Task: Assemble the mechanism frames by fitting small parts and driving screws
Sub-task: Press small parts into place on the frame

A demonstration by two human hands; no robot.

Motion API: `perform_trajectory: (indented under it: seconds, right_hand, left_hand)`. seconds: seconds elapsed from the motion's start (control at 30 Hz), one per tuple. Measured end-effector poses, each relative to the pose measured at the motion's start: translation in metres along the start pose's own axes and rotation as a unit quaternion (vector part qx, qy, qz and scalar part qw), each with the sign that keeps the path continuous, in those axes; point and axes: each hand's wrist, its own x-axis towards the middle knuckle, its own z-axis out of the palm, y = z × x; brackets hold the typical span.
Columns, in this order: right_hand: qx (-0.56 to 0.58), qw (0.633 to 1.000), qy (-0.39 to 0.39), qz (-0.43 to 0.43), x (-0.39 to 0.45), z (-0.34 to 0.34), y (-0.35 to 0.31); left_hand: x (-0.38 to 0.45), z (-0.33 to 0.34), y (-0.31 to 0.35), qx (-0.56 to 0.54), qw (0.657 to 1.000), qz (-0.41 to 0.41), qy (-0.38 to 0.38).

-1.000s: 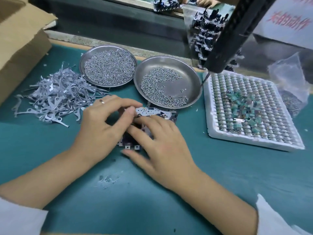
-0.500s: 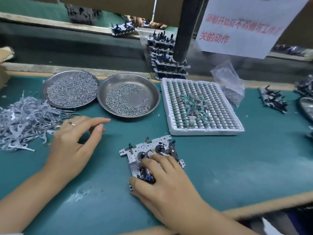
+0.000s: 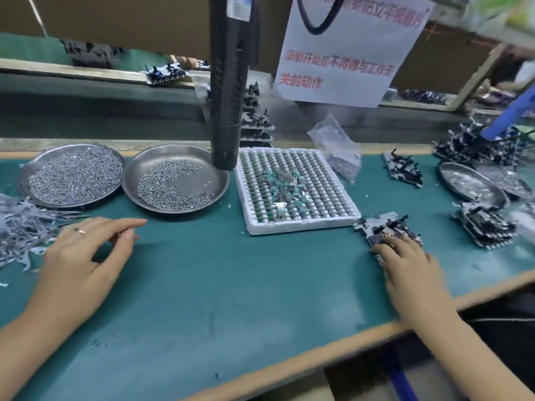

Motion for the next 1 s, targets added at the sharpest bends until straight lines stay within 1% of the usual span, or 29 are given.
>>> perform_trajectory:
  seconds: [0.03,0.07,0.1,0.13,0.2,0.27,0.37,0.5,0.57,0.67,0.73,0.9,1.0]
  right_hand:
    - [-0.010,0.999,-0.012,0.036,0.004,0.000,0.003]
    - [-0.013,0.999,-0.016,0.049,0.008,0.000,0.002]
    - [-0.005,0.999,-0.004,0.042,0.011,-0.001,-0.002]
    - [0.025,0.999,0.017,0.018,0.013,-0.002,-0.011]
    - [0.102,0.990,0.068,-0.063,0.015,-0.006,-0.040]
    - [0.172,0.969,0.107,-0.140,0.014,-0.010,-0.075]
    - [0.262,0.928,0.139,-0.226,0.016,-0.015,-0.130]
    - [0.360,0.868,0.143,-0.310,0.031,-0.020,-0.191]
    - [0.383,0.849,0.142,-0.337,0.043,-0.022,-0.216]
    - [0.411,0.832,0.144,-0.344,0.058,-0.019,-0.244]
    - [0.440,0.819,0.148,-0.337,0.061,-0.014,-0.253]
    - [0.519,0.782,0.154,-0.309,0.065,-0.001,-0.250]
    - [0.551,0.775,0.141,-0.274,0.068,0.001,-0.250]
  left_hand:
    - [0.000,0.000,0.001,0.007,1.000,0.001,-0.001]
    - [0.000,-0.001,0.003,0.012,1.000,0.003,-0.001]
    - [0.000,-0.001,0.005,0.016,1.000,0.005,-0.001]
    - [0.000,-0.001,0.007,0.018,1.000,0.007,0.000]
    - [0.001,-0.002,0.010,0.020,1.000,0.009,0.006]
    - [0.001,-0.002,0.010,0.019,1.000,0.007,0.014]
    - [0.003,-0.002,0.009,0.015,1.000,0.003,0.023]
    - [0.014,-0.008,0.006,0.020,0.999,-0.011,0.032]
    - [0.028,-0.013,0.006,0.039,0.998,-0.021,0.040]
    - [0.061,-0.018,0.010,0.057,0.997,-0.033,0.042]
    - [0.087,-0.014,0.014,0.064,0.997,-0.031,0.030]
    - [0.158,0.029,0.021,0.056,0.997,-0.020,-0.050]
    - [0.200,0.072,0.024,0.066,0.992,-0.022,-0.106]
